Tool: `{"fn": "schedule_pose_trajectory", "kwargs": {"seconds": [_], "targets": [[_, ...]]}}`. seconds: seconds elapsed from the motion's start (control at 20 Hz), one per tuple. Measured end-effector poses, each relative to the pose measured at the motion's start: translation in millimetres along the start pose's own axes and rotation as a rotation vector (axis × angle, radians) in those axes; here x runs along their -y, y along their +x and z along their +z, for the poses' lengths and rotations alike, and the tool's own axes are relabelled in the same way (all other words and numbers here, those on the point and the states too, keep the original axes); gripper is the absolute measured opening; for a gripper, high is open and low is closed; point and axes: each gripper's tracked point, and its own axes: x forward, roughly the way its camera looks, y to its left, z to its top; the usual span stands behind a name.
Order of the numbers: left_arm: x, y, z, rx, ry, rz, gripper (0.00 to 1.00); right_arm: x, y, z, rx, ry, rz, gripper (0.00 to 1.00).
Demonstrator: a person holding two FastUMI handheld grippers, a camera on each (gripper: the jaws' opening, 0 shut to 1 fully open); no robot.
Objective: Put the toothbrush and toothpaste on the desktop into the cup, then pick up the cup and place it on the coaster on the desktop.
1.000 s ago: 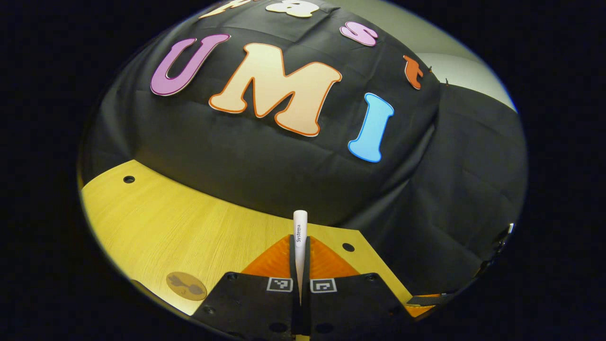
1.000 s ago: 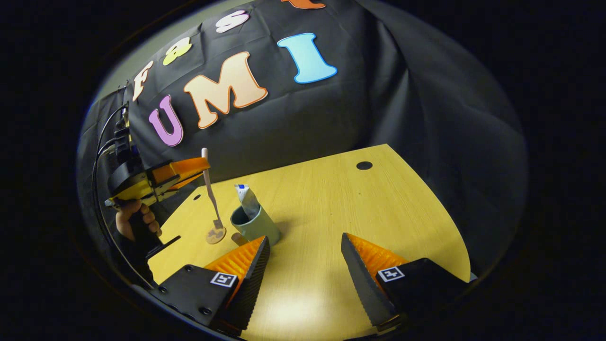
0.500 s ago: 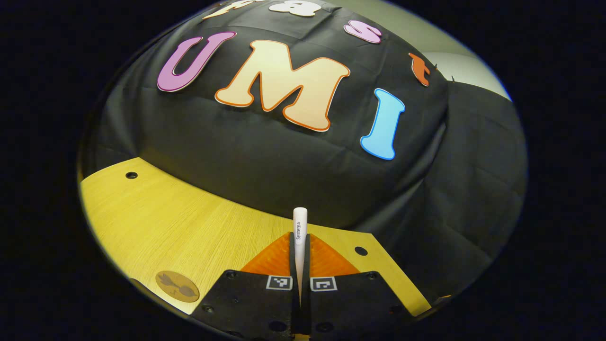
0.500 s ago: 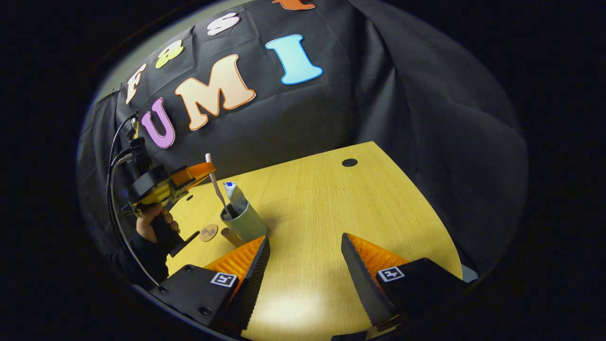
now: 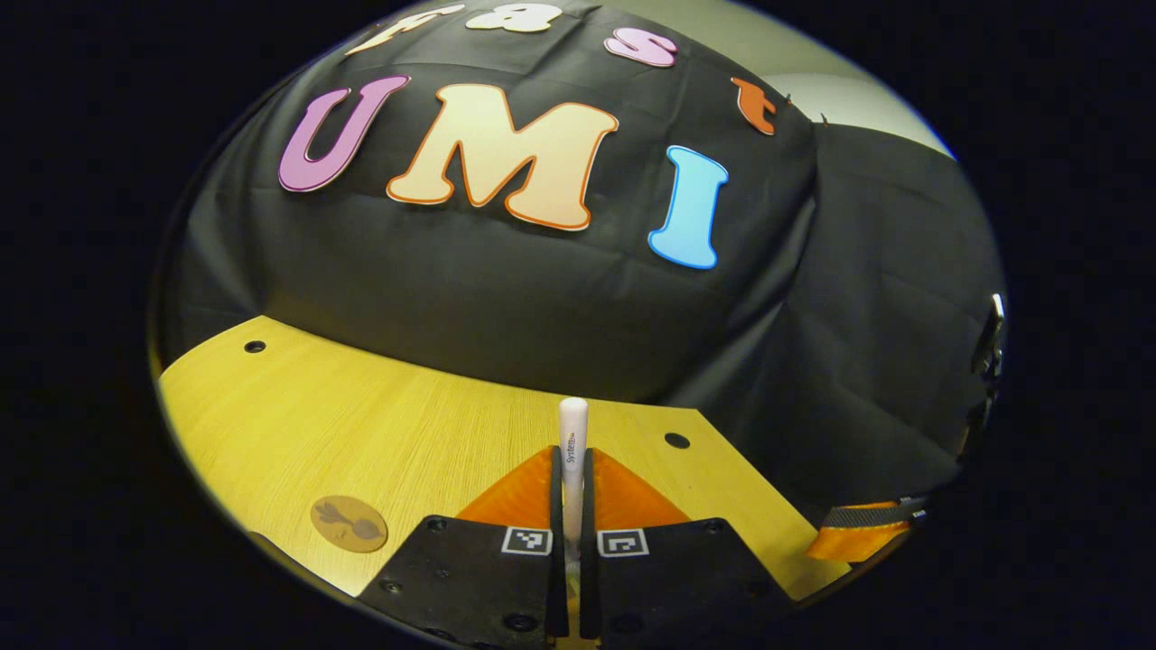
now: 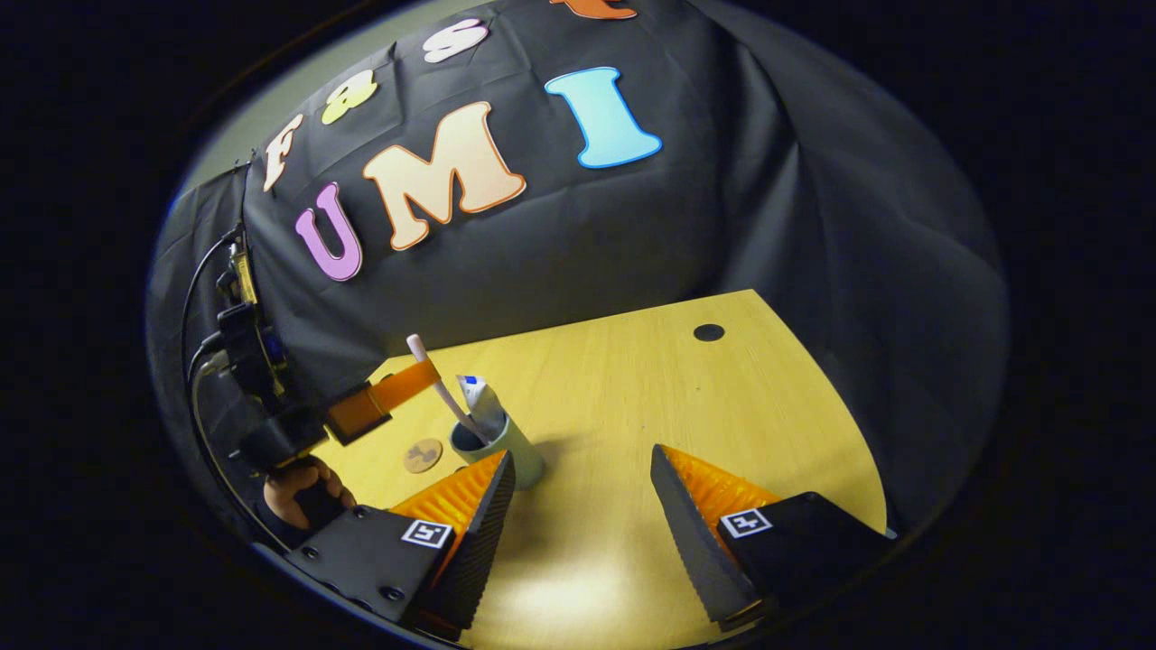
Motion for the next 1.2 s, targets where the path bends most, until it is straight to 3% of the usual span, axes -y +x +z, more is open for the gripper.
{"fn": "schedule_pose_trajectory", "kwargs": {"seconds": [0.2,0.45,0.5,0.55,0.6,0.65,0.7,0.95,1.1,1.15,1.2], "targets": [[9.5,-19.7,-18.8,-0.054,0.032,-0.042,0.07,-22.0,11.6,-6.6,-0.070,-0.015,0.033,0.92],[-1.5,-37.5,-68.4,-0.242,0.051,-0.109,0.06,-59.2,26.8,-7.1,-0.143,-0.052,0.060,0.92],[-7.2,-41.6,-69.5,-0.249,0.047,-0.114,0.16,-70.1,30.4,-9.5,-0.163,-0.046,0.070,0.92],[-12.5,-45.5,-65.0,-0.242,0.048,-0.119,0.26,-80.1,34.8,-13.1,-0.185,-0.044,0.077,0.85],[-23.3,-50.8,-60.7,-0.235,0.062,-0.103,0.49,-86.9,37.5,-18.9,-0.218,-0.050,0.074,0.94],[-29.9,-57.4,-53.7,-0.226,0.069,-0.113,0.73,-94.0,41.3,-24.4,-0.247,-0.060,0.072,0.89],[-41.0,-65.8,-46.3,-0.211,0.080,-0.108,0.96,-98.2,45.7,-30.3,-0.276,-0.077,0.059,0.99],[-116.9,-104.2,-14.5,-0.141,0.128,0.005,0.95,-111.5,74.2,-59.4,-0.448,-0.122,0.004,0.99],[-162.5,-127.0,-4.4,-0.121,0.110,0.089,0.95,-107.2,97.8,-79.9,-0.549,-0.139,-0.056,0.99],[-177.8,-133.6,-2.8,-0.114,0.104,0.119,0.95,-103.8,106.1,-84.3,-0.576,-0.145,-0.079,0.94],[-191.6,-140.9,-1.4,-0.109,0.099,0.145,0.95,-100.5,113.1,-91.5,-0.604,-0.150,-0.098,0.98]]}}
